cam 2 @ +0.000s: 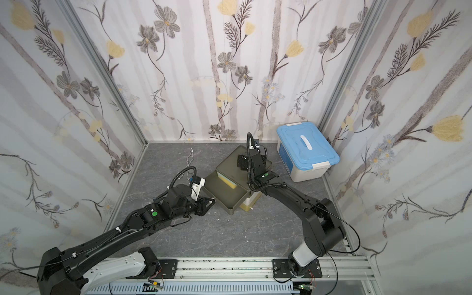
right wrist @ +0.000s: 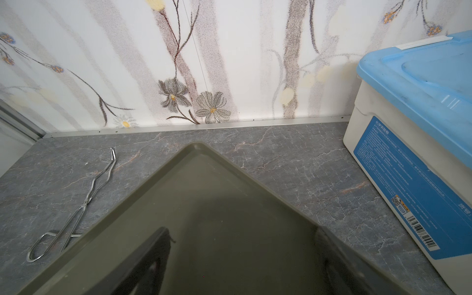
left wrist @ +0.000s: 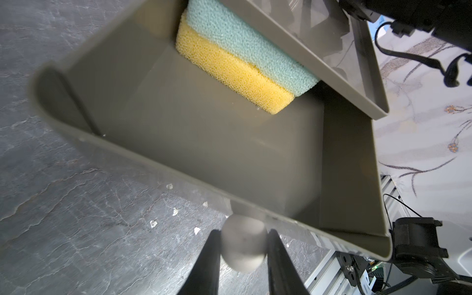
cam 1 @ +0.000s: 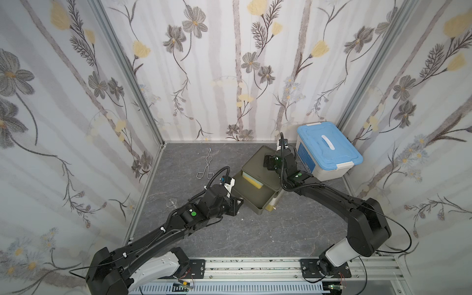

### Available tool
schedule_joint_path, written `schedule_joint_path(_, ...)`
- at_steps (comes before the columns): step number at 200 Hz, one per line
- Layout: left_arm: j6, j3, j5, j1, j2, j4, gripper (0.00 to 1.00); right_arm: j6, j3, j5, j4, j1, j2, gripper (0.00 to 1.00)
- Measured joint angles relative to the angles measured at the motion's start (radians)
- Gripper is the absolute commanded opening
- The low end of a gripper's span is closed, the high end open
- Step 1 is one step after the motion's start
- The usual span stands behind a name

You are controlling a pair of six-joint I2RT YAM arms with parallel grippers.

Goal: Take the sponge out of the drawer
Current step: Open the drawer in the storage box.

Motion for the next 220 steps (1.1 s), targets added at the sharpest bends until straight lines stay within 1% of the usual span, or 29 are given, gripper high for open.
schedule_joint_path(50, -0.018, -0.005, -0.049, 0.000, -0.031, -0.042, 0.07, 0.000, 0.015, -0.004, -0.013, 0.000, 0.008, 0.89)
schedule_joint_path(112, -0.034, -0.007, -0.053, 0.000, -0.051, -0.062, 0.06, 0.000, 0.015, -0.011, -0.012, 0.000, 0.008, 0.89)
schedule_joint_path(152, -0.057, -0.029, -0.076, -0.001, -0.079, -0.157, 0.05, -0.001, 0.015, -0.006, -0.008, -0.003, 0.011, 0.89)
schedule_joint_path(179, -0.073, -0.037, -0.081, -0.003, -0.088, -0.188, 0.09, -0.001, 0.017, -0.002, -0.005, -0.002, 0.015, 0.89)
schedule_joint_path(200, -0.074, -0.032, -0.089, -0.005, -0.112, -0.209, 0.15, -0.001, 0.018, -0.003, -0.004, -0.002, 0.015, 0.89)
schedule_joint_path(206, -0.074, -0.023, -0.092, -0.006, -0.128, -0.222, 0.19, -0.001, 0.018, -0.003, -0.004, -0.002, 0.015, 0.89)
schedule_joint_path(212, -0.073, -0.012, -0.095, -0.008, -0.145, -0.233, 0.27, -0.001, 0.018, -0.003, -0.005, -0.002, 0.015, 0.89)
schedule_joint_path(220, -0.064, 0.009, -0.099, -0.013, -0.174, -0.243, 0.42, -0.002, 0.018, -0.003, -0.005, -0.002, 0.015, 0.89)
